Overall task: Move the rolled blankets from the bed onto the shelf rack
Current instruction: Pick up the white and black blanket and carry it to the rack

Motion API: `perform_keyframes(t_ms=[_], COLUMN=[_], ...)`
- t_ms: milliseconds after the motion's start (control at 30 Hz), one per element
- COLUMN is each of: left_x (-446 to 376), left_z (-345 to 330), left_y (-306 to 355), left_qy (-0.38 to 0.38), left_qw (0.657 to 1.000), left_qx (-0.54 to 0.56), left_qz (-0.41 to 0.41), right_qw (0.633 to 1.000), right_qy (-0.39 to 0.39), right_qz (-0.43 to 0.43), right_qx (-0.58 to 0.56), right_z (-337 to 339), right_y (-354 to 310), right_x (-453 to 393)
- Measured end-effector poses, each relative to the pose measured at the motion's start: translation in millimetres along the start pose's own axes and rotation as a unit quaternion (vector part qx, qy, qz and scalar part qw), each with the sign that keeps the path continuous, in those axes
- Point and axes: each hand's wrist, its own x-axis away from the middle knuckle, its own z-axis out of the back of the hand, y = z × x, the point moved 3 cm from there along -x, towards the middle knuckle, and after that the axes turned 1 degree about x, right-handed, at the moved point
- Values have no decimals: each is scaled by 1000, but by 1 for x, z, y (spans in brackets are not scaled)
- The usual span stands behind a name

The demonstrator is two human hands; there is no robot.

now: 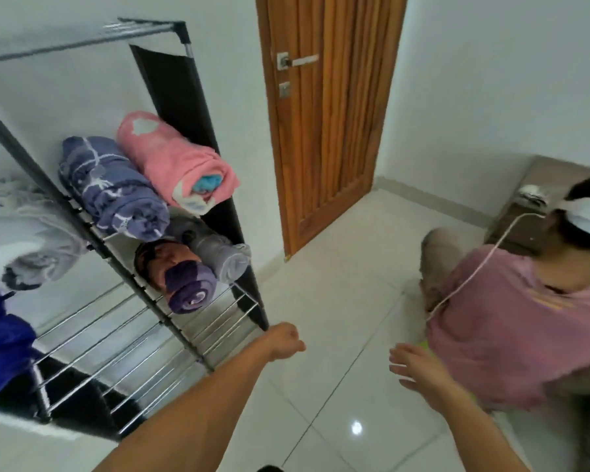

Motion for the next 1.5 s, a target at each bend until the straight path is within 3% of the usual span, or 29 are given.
perform_keyframes(t_ms=[133,300,467,700,833,933,1067,1200,1367,1500], left_x=[9,40,106,213,271,301,321,327,333,340], left_z=[-53,-153,-265,-416,-486,-532,-597,-650,-689,-705], left_y=[83,174,217,243,270,301,351,389,427,443], left_qy=[-61,-162,-256,-375,-419,-422,-388,-350,-352,-374], left_qw=[990,947,898,806,772,779,815,855,878,889], left_qx=[-60,-126,-172,-283,-301,-284,-246,-219,-189,-189], left_qz=[-110,-247,-315,-361,-372,-366,-352,-315,-265,-185], right_qw=[976,890,803,630,587,580,589,633,699,709], right_qy=[160,325,425,551,560,552,548,520,451,374], right_qz=[7,-12,-91,-113,-118,-112,-96,-128,-174,-217], right_qx=[-150,-318,-407,-535,-573,-589,-587,-559,-527,-556], right_z=[101,161,158,142,153,193,280,365,456,501], right_y=[60,162,278,397,445,477,512,536,546,547], right_x=[59,167,289,411,432,434,436,426,401,369])
